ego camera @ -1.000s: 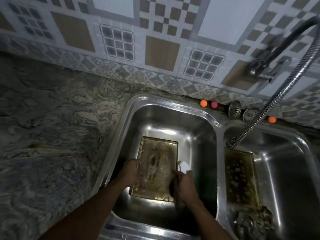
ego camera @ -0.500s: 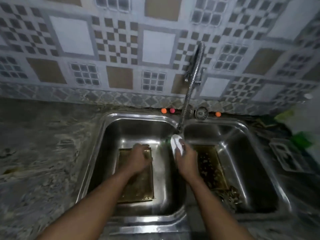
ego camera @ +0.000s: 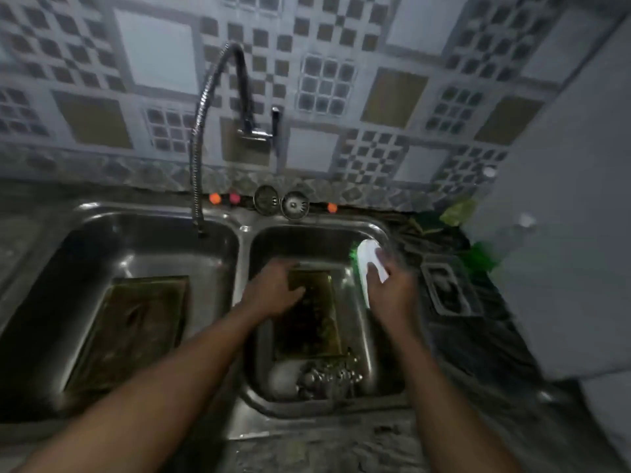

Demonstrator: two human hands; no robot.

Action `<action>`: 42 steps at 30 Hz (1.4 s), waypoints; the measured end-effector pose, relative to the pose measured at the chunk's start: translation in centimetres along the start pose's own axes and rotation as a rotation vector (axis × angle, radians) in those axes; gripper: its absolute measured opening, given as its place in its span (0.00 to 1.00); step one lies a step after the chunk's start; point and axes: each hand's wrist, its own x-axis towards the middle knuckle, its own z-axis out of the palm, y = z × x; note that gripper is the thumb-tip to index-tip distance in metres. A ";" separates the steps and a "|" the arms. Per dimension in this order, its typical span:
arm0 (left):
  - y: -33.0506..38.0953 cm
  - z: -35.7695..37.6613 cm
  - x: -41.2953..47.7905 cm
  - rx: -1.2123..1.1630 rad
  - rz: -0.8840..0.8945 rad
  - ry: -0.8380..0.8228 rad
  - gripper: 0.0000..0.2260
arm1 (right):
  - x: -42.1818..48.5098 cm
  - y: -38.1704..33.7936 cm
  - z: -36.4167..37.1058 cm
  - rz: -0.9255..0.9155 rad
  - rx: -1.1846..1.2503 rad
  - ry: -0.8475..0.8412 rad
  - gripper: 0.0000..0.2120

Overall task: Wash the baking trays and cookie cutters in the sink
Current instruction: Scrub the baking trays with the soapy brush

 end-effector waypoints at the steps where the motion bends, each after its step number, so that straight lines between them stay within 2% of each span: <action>1: 0.5 1.5 0.4 -0.008 -0.014 -0.014 0.24 | 1.1 1.5 -1.5 -0.008 -0.005 0.034 0.15; 6: 2.8 7.8 1.4 0.063 -0.148 -0.098 0.20 | 7.1 8.1 -8.3 0.055 -0.093 0.119 0.15; 10: 2.8 10.2 2.0 0.181 -0.247 -0.123 0.20 | 11.1 12.3 -11.5 0.114 -0.176 0.082 0.15; 15: -1.0 13.1 4.8 0.196 -0.391 -0.148 0.15 | 13.4 16.1 -11.3 0.180 -0.202 -0.074 0.14; 21: -4.0 15.5 6.8 0.136 -0.611 -0.055 0.11 | 14.4 19.4 -9.2 0.223 -0.199 -0.078 0.14; 24: -6.7 17.2 7.5 0.190 -0.617 -0.081 0.12 | 14.0 20.1 -8.8 0.233 -0.196 -0.065 0.14; 29: -6.5 16.9 7.1 0.160 -0.626 -0.042 0.14 | 13.9 21.5 -8.4 0.275 -0.266 -0.047 0.15; 33: -7.0 17.0 6.4 0.154 -0.670 -0.062 0.12 | 14.1 21.6 -8.3 0.268 -0.254 -0.047 0.15; 39: -7.1 16.8 5.7 0.113 -0.664 0.065 0.21 | 14.1 21.0 -8.2 0.206 -0.273 -0.034 0.14; 42: -6.5 16.8 5.5 0.036 -0.674 0.116 0.16 | 14.0 21.0 -8.1 0.220 -0.249 -0.028 0.14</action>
